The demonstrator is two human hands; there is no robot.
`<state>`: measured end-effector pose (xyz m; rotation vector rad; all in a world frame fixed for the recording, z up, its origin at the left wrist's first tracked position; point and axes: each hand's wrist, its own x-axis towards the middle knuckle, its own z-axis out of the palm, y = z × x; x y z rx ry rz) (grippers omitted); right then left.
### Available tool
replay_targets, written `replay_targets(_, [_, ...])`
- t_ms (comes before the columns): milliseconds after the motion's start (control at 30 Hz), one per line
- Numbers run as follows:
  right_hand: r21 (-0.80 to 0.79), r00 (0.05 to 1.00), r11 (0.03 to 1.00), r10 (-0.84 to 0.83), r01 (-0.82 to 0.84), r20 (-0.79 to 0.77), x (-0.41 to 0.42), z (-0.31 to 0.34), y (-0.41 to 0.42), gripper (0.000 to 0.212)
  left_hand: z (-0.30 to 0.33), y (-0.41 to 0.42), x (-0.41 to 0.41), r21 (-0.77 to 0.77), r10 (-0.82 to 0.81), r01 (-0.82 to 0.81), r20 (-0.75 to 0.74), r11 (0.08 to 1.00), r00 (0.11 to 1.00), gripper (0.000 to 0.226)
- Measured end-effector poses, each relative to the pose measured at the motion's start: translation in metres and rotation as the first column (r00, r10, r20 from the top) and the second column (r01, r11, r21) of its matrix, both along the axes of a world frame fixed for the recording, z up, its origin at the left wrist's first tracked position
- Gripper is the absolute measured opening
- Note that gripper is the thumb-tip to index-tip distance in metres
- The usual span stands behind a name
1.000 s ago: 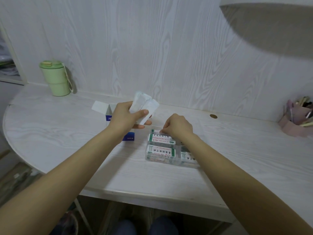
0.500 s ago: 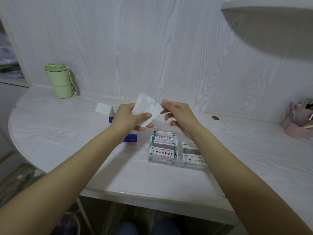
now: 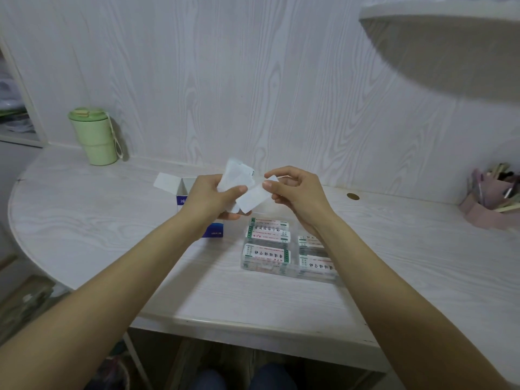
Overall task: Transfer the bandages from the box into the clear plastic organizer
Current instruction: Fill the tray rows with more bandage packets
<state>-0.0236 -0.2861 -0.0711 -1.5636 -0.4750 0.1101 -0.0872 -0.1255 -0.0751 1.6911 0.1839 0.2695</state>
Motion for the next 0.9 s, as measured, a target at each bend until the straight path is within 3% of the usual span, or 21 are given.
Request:
replay_targets(167, [-0.035,1.0,0.999,-0.014,0.015,0.018,-0.0028,-0.0008,0.0067,0.021,0.0022,-0.0068,-0.0025,0.051,-0.118,0.116,0.033,0.992,0.993,0.018])
replay_targets(300, [-0.082,1.0,0.997,-0.006,0.006,0.006,-0.0027,-0.0014,0.0074,0.012,0.0024,-0.0059,-0.0034,0.138,-0.231,0.224,0.04,0.965,0.972,0.01])
replay_targets(400, [-0.087,0.999,0.996,-0.026,0.028,0.021,-0.0017,-0.0032,0.0063,0.01,0.0034,-0.0074,-0.0047,-0.041,-0.274,0.274,0.001,0.961,0.962,0.024])
replay_targets(500, [-0.089,0.998,0.995,-0.04,0.043,0.045,-0.003,-0.0054,0.0065,0.014,0.0022,-0.0068,-0.0061,-0.098,-0.242,0.24,-0.011,0.966,0.97,0.028])
replay_targets(633, [-0.089,0.997,0.995,-0.04,0.046,0.065,-0.0044,-0.0064,0.0053,0.018,-0.0006,-0.0059,-0.0025,-0.152,-0.176,0.173,-0.009,0.973,0.984,0.017])
replay_targets(900, [-0.119,0.997,0.992,-0.045,0.053,0.066,-0.0076,-0.0057,0.0044,0.019,-0.0009,-0.0029,0.0001,-0.126,-0.082,0.081,-0.001,0.989,0.997,0.017])
